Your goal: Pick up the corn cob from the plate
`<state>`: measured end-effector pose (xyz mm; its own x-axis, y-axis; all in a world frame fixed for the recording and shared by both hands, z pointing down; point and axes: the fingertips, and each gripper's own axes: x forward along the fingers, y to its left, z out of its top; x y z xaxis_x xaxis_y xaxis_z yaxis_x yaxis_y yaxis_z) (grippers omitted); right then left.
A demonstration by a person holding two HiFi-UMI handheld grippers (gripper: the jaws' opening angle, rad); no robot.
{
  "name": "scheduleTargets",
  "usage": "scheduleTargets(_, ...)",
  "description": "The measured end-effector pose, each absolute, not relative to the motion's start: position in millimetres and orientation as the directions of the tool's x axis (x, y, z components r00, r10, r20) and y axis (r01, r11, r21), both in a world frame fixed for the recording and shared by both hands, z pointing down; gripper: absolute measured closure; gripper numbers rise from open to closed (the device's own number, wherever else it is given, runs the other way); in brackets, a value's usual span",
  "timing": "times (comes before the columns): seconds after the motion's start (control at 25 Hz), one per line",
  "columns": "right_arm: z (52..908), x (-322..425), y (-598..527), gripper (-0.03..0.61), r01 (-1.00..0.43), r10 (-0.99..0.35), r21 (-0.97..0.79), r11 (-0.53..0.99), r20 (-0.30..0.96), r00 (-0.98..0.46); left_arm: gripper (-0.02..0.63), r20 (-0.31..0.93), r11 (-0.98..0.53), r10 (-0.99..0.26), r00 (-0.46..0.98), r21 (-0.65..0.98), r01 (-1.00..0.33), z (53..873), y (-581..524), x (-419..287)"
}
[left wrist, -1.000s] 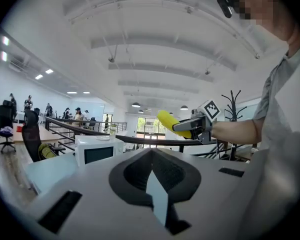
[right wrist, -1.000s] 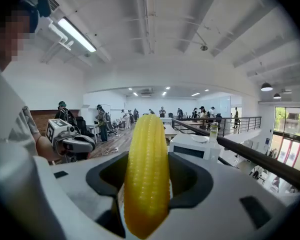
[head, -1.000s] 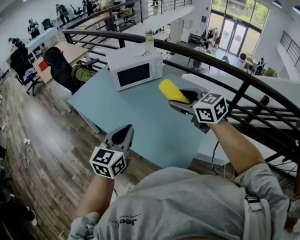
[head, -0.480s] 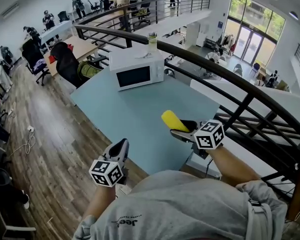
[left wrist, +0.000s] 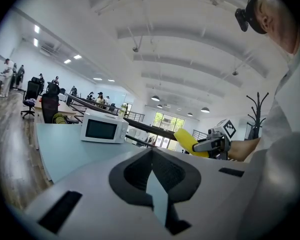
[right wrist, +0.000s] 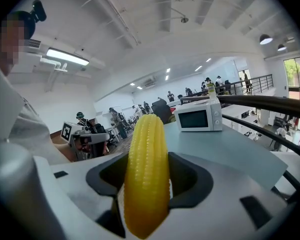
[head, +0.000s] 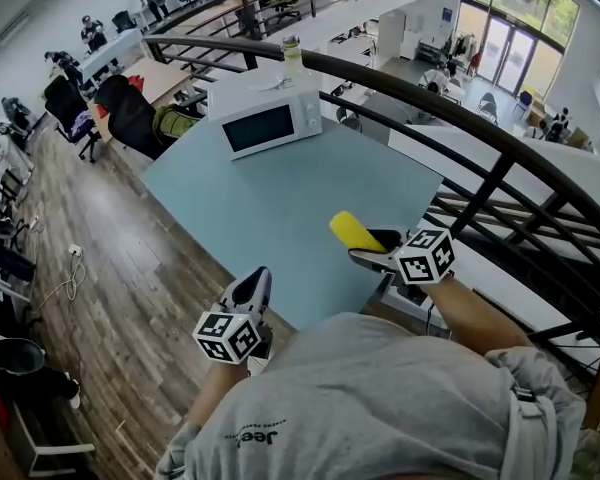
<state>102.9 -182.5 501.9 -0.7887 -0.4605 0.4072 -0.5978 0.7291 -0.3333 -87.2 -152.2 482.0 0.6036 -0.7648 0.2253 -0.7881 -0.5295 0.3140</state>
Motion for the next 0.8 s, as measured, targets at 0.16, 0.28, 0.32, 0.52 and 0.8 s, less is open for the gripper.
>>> scheduleTargets(0.16,506.2,100.6,-181.0,0.325,-0.602,-0.469,-0.349,0.718,0.398,-0.789,0.603,0.237,-0.529,-0.761,0.604,0.313,-0.789,484.6,-153.2,-93.2)
scheduleTargets(0.28,508.6,98.8,-181.8,0.325,-0.611,-0.479,-0.355,0.707,0.396,-0.784,0.603,0.238,-0.53,-0.76,0.605,0.311,-0.789,485.0,-154.9,-99.4)
scheduleTargets(0.32,508.9,97.5,-182.3,0.325,-0.614,-0.481,-0.354,0.706,0.397,-0.782,0.603,0.237,-0.531,-0.76,0.605,0.311,-0.788,484.4,-155.5,-101.3)
scheduleTargets(0.52,505.4,85.3,-186.4,0.325,-0.611,-0.482,-0.34,0.715,0.394,-0.783,0.604,0.229,-0.539,-0.759,0.609,0.303,-0.786,479.4,-159.7,-109.0)
scheduleTargets(0.8,504.8,79.9,-190.1,0.325,-0.614,-0.487,-0.357,0.704,0.387,-0.783,0.603,0.233,-0.53,-0.764,0.602,0.307,-0.791,478.9,-159.7,-119.1)
